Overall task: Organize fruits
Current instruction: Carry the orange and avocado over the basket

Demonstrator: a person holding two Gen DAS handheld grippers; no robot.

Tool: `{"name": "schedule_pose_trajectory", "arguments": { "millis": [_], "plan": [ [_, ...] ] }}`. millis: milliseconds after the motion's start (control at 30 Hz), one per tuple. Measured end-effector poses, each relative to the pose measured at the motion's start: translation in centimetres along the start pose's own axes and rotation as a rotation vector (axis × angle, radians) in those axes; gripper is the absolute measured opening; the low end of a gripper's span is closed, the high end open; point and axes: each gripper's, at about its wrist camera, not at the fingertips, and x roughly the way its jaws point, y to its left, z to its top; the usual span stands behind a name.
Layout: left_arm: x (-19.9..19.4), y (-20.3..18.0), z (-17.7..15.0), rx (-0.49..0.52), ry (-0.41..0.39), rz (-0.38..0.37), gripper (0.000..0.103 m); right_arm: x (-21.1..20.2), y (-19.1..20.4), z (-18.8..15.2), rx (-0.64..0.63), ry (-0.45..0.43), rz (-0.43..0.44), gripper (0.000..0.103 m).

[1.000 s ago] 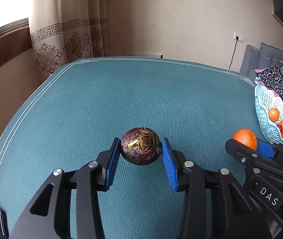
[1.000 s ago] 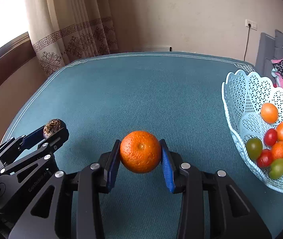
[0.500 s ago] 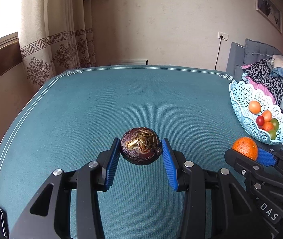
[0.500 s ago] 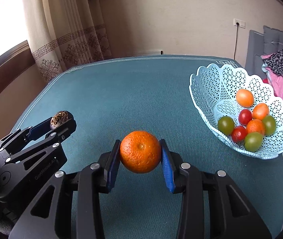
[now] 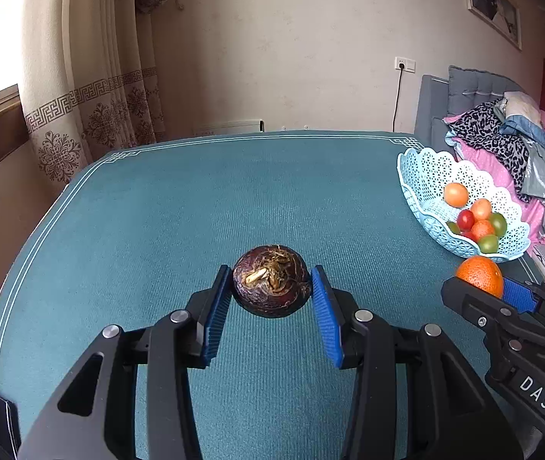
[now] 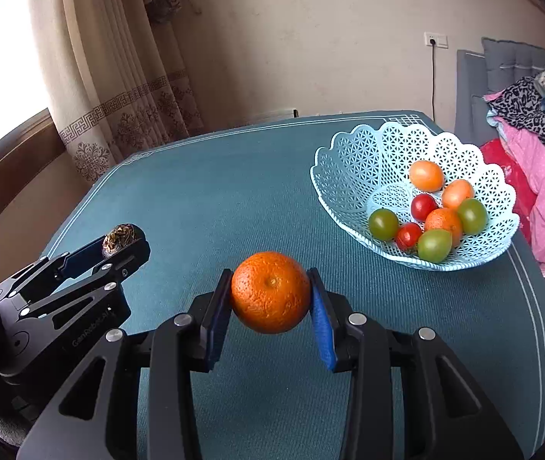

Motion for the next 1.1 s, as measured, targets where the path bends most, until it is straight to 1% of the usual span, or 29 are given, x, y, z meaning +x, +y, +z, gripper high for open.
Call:
{"name": "schedule_pose_trajectory", "arguments": {
  "millis": [133,267,500,800,1100],
  "plan": [
    [-0.9,-1.3,-0.2,0.018,-0.003,-0.017,0.043,-0.9,-1.4,-0.8,0.023,-0.010,-0.012,0.039],
    [-1.3,-2.7,-0.9,0.037,0.012,-0.034,0.043,-1.8,-3.2,-1.8,0.061,-0.011,-0.015,0.039],
    [-1.6,-5.7,-0.9,0.095,0.013,-0.049,0.043,-3.3,-5.8,-1.9,0.105,-0.048,-0.034,0.039],
    [-1.1,-8.5,0.8,0.125,0.010,-0.094,0.043,-4.5,-9.3,-1.1,0.146,-0.091,-0.082,0.039],
    [0.0,-10.9,3.7,0.147,-0.021,-0.138,0.043,-4.4,-11.2,1.1,0.129,-0.128,-0.115,0.039]
  ]
}}
